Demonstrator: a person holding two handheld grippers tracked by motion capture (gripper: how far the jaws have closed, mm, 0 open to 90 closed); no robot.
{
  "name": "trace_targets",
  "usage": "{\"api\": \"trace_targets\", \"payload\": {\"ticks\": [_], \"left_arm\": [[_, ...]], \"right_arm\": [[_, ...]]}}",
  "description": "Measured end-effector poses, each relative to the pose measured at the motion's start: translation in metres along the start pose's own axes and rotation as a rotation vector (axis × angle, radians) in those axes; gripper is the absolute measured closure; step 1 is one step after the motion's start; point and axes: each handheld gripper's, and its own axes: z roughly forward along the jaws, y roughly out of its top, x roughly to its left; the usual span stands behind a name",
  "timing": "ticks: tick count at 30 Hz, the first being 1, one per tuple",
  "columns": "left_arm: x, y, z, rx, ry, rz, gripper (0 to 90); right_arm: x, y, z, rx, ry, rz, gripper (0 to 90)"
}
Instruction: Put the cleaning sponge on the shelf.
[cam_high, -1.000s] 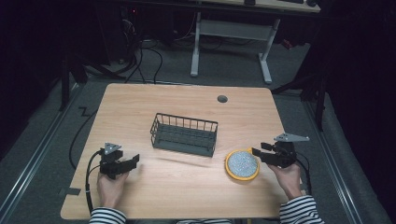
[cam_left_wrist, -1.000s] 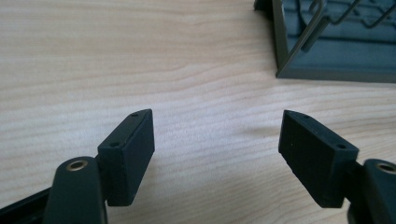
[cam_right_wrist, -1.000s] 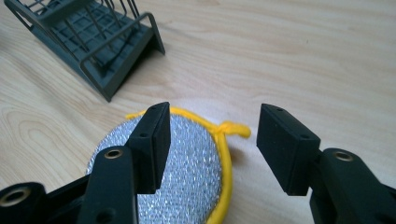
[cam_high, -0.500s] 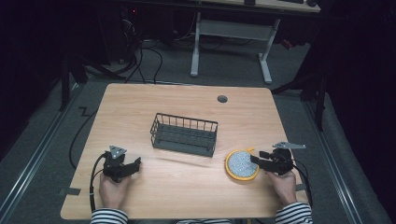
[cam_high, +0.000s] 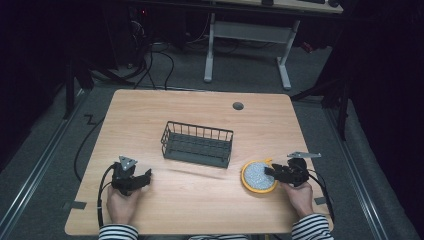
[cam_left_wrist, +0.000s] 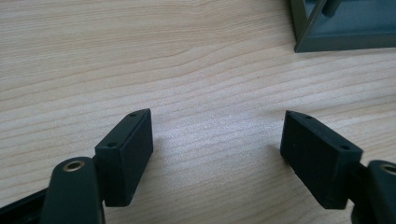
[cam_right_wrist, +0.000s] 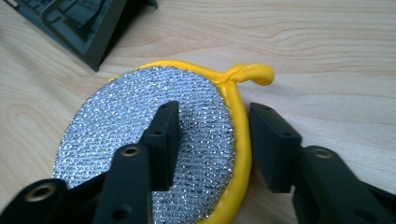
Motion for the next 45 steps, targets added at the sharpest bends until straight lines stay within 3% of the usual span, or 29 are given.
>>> {"api": "trace_targets", "payload": {"ticks": [12,25,32,45], "left_arm": [[0.000,0.000,0.000,-0.001,-0.002,0.000,25.8],[0.000,0.000,0.000,-0.001,-0.005,-0.005,25.5],[0.001,0.000,0.000,-0.002,-0.007,-0.004,25.4],[0.001,0.000,0.000,-0.002,-0.007,-0.005,25.4]], "right_arm": [[-0.005,0.002,0.004,0.048,0.050,0.005,68.5],[0.010,0.008,0.003,0.080,-0.027,-0.111,80.1],[0.011,0.013,0.001,0.096,-0.016,-0.114,80.9],[0.026,0.039,-0.016,0.063,-0.037,-0.208,80.8]]}}
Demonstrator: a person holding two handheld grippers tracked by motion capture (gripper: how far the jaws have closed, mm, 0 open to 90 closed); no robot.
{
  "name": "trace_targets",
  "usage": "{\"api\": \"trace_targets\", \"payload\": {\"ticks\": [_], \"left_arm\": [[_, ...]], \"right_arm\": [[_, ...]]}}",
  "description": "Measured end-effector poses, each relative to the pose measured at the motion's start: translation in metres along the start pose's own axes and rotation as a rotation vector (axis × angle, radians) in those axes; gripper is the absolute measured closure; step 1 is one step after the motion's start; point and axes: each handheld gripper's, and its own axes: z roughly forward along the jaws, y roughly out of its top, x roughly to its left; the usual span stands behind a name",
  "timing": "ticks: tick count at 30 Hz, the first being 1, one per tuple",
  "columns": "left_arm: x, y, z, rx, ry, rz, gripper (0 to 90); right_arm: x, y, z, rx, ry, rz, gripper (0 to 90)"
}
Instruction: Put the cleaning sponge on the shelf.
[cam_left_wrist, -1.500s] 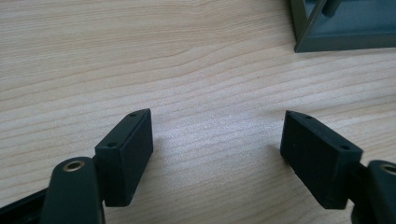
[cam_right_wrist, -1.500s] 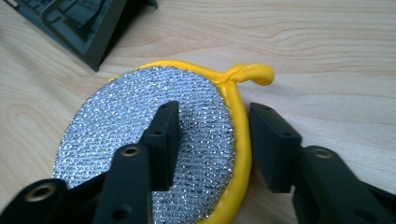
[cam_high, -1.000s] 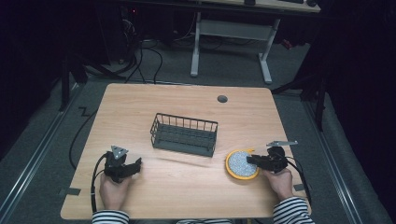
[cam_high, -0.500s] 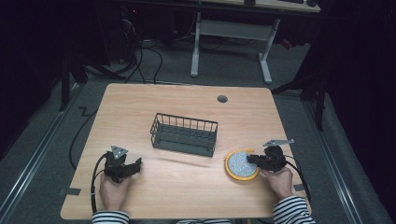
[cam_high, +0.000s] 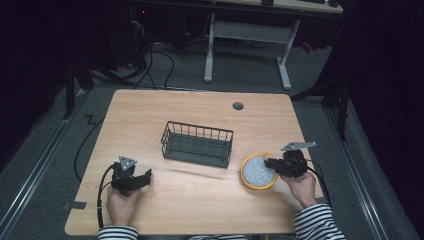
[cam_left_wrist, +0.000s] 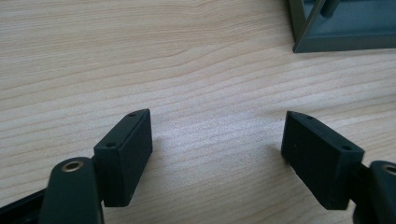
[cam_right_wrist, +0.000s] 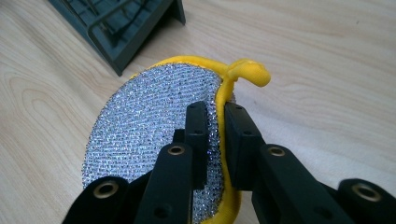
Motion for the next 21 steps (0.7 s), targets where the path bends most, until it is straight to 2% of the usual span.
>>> {"api": "trace_targets", "payload": {"ticks": [9,21], "left_arm": [[-0.001,0.000,0.000,0.001,0.003,0.003,25.4],[-0.001,0.000,0.000,0.001,0.004,0.004,25.4]], "right_arm": [[-0.001,0.024,-0.021,-0.010,-0.048,-0.056,80.7],[0.004,0.052,-0.037,-0.028,-0.075,-0.118,80.6]]}}
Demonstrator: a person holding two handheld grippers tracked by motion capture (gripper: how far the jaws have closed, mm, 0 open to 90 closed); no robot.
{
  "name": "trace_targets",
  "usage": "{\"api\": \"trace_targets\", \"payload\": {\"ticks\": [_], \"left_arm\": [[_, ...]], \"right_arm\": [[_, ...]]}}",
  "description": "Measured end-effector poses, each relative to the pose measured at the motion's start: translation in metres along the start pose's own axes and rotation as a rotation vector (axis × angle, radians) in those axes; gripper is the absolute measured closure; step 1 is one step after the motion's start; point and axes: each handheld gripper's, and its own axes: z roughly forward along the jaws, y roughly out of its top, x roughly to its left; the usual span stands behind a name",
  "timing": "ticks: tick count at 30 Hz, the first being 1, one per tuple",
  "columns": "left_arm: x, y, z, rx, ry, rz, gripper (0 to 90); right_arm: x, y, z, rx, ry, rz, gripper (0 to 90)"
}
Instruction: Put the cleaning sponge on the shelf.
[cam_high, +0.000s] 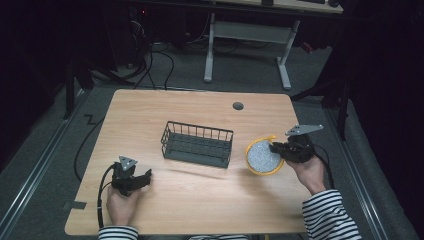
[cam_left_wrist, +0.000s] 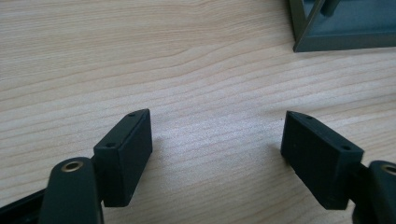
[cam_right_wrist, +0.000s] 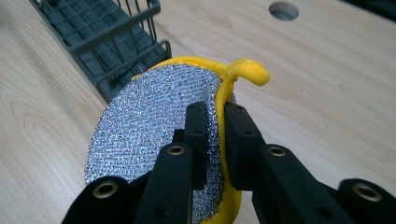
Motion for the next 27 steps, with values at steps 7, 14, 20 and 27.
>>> {"api": "trace_targets", "payload": {"ticks": [7,14,20,27], "left_arm": [[0.000,0.000,0.000,0.000,0.000,0.000,25.4],[0.000,0.000,0.000,0.000,0.000,0.000,25.4],[0.000,0.000,0.000,0.000,0.000,0.000,25.4],[0.000,0.000,0.000,0.000,0.000,0.000,25.5]], "right_arm": [[0.002,0.027,-0.013,-0.044,-0.031,-0.058,80.6],[0.001,0.060,-0.014,-0.048,-0.029,-0.093,80.5],[0.003,0.086,-0.010,-0.056,-0.036,-0.132,80.4],[0.010,0.111,-0.002,-0.064,-0.015,-0.168,80.3]]}}
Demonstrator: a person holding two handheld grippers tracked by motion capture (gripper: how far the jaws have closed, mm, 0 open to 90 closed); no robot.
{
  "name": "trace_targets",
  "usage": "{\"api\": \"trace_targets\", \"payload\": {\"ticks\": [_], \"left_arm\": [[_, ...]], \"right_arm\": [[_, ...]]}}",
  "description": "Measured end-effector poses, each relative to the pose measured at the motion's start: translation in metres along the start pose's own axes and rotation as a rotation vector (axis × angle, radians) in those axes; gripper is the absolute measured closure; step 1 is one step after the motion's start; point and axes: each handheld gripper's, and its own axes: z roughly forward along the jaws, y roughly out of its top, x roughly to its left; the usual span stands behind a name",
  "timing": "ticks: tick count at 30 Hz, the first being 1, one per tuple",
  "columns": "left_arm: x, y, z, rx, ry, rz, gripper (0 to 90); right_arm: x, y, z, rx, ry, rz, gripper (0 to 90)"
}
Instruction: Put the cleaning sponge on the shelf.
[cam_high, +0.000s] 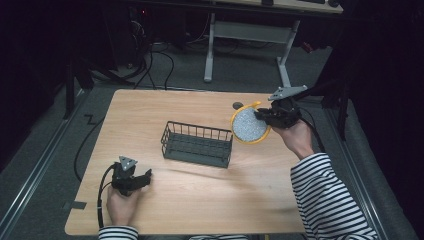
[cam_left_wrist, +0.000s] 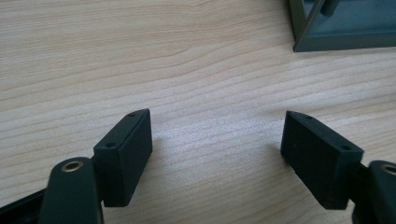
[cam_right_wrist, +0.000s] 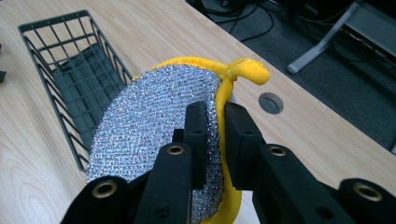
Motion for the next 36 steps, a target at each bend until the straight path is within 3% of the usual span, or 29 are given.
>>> {"api": "trace_targets", "payload": {"ticks": [4,19,28,36], "left_arm": [[0.000,0.000,0.000,0.000,0.000,0.000,25.5],[0.000,0.000,0.000,0.000,0.000,0.000,25.5],[0.000,0.000,0.000,0.000,-0.001,0.000,25.5],[0.000,0.000,0.000,0.002,-0.004,0.002,24.7]], "right_arm": [[0.001,0.007,0.009,-0.015,0.047,0.014,80.2],[0.018,0.029,0.053,0.017,0.093,-0.040,79.6],[0.026,0.030,0.082,0.026,0.124,-0.042,79.0],[0.035,0.026,0.095,0.017,0.151,-0.050,78.6]]}}
